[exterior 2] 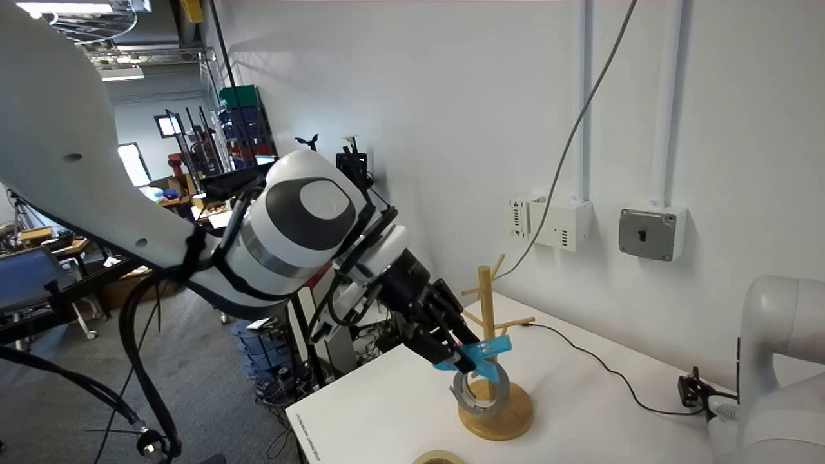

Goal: Remove the tape off of the wooden holder then put the dark brown tape on the bottom position of the wooden holder then put the peg on the top position of the wooden holder

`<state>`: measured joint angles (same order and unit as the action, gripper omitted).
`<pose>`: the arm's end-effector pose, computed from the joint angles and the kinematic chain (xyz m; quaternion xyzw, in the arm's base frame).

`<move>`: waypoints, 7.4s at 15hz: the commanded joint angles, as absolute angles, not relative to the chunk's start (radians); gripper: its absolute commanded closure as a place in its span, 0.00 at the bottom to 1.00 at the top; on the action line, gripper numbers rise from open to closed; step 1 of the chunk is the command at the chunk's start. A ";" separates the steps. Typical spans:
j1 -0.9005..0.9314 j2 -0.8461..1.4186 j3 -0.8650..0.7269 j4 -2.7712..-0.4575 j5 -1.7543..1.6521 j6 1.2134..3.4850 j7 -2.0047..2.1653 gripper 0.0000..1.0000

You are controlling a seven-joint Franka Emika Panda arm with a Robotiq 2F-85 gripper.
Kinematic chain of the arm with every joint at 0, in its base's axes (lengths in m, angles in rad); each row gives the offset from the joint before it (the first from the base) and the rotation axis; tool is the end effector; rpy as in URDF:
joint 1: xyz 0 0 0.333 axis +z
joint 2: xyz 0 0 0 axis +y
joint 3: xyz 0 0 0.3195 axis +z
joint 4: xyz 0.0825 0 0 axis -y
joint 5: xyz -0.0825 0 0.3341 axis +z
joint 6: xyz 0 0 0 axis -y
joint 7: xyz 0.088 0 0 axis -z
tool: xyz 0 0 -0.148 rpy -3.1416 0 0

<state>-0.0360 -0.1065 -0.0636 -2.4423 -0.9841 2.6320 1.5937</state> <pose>0.4702 -0.0432 0.3702 0.8580 -0.4061 0.2905 0.1205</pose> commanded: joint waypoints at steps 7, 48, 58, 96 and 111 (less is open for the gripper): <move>-0.050 -0.268 -0.023 -2.474 -0.961 2.640 1.513 0.77; -0.043 -0.204 -0.031 -2.477 -1.397 2.812 2.371 0.77; -0.047 -0.256 0.024 -2.477 -1.504 2.698 2.543 0.77; -0.065 -0.068 -0.003 -2.321 -1.643 2.807 2.757 0.77; -0.062 -0.020 0.010 -2.313 -1.645 2.799 2.757 0.77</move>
